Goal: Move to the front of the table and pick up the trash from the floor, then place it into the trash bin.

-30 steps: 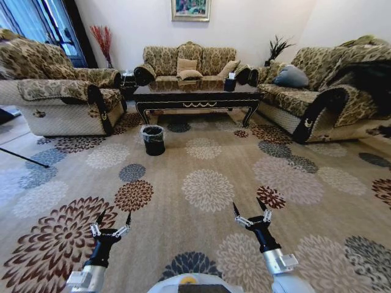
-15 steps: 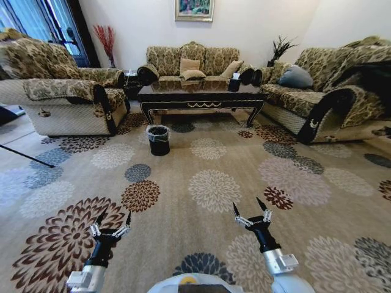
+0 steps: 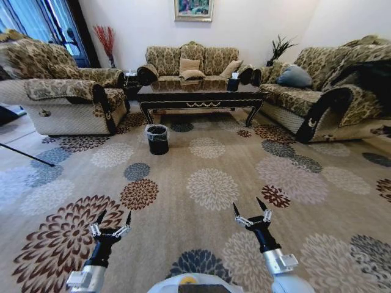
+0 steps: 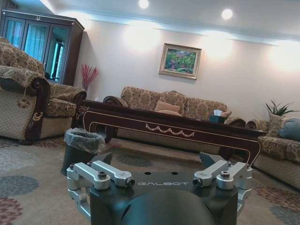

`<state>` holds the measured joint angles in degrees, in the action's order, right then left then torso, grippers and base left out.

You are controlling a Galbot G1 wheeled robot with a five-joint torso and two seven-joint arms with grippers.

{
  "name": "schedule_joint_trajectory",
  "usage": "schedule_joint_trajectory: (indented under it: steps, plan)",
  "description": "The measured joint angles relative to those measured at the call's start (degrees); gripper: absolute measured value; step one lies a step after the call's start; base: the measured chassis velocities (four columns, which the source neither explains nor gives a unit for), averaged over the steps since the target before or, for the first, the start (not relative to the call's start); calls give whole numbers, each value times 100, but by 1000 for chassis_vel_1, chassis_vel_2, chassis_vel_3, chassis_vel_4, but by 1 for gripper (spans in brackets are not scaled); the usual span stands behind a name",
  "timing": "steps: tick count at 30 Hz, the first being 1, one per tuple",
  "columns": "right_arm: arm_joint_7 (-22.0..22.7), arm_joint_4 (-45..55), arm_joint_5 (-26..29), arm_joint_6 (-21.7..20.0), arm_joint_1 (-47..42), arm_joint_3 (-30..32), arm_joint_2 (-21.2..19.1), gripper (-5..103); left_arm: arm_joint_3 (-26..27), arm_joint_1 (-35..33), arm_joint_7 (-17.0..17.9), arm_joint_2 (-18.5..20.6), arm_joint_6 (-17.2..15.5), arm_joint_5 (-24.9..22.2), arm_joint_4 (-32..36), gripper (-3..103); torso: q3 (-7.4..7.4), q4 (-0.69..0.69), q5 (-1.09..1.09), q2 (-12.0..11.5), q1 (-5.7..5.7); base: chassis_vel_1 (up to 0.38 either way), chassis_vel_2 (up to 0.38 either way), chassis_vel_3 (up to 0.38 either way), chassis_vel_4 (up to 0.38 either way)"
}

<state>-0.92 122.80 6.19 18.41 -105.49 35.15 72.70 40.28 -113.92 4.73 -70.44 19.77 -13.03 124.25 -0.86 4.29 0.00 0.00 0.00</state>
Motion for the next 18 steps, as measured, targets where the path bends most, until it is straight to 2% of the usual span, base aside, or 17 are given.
schedule_joint_trajectory:
  steps: [7, 18]
  plan:
    - [0, 0, 0, 0, -2, 0, 0, 100, 0, -1, 0, 0, 0, 0, 0, 100, 1, 1, 1, 0, 0, 66, -123, -91, 106]
    - [0, 0, 0, 0, -1, 0, 0, 100, 0, 0, 0, 0, 0, 0, 0, 100, -1, 1, 0, 0, 0, 14, -5, -7, 7]
